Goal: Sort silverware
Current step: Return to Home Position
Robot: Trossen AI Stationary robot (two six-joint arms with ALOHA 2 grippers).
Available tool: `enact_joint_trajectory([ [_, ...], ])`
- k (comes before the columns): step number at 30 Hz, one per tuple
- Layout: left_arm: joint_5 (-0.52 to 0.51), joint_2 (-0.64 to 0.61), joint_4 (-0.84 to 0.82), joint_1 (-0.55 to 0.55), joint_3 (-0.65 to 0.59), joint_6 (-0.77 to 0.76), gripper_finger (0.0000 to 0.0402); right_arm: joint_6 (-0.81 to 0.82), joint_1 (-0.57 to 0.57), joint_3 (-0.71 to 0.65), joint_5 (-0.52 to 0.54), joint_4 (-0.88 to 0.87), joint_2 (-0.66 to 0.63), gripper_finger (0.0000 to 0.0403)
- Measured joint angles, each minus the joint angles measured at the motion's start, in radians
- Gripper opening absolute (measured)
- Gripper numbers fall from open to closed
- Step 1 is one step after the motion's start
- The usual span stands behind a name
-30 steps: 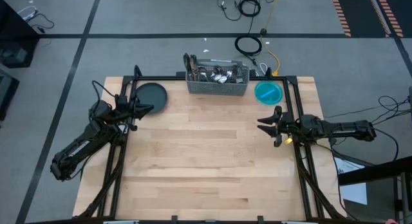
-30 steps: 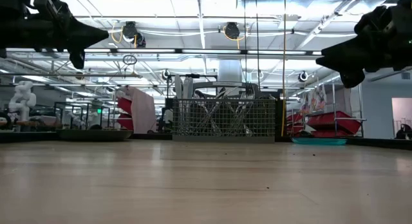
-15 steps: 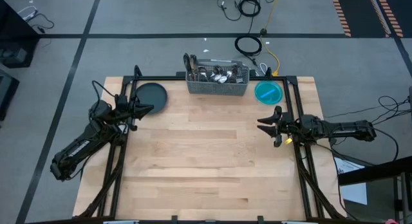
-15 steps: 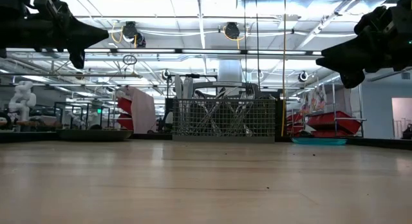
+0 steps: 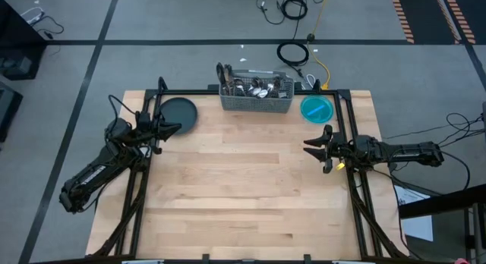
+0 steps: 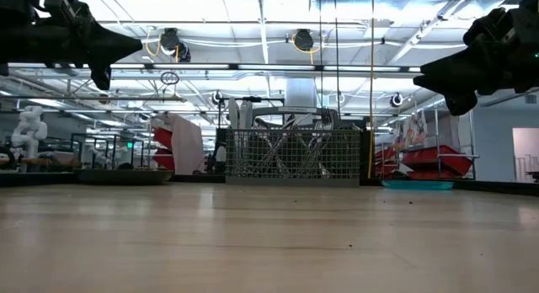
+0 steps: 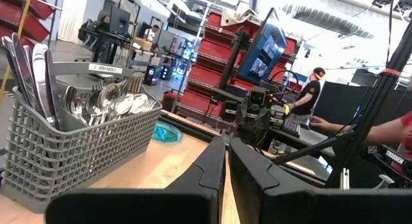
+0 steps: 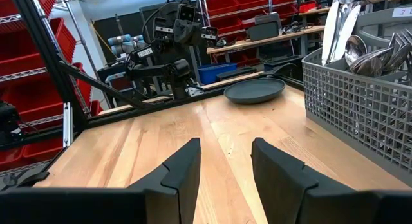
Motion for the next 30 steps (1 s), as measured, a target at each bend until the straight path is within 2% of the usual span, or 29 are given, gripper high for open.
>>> enact_joint_trajectory([
  [30, 0.000, 0.000, 0.000, 0.000, 0.000, 0.000, 0.0029, 0.000, 0.000, 0.000, 0.000, 0.000, 0.000, 0.0128],
])
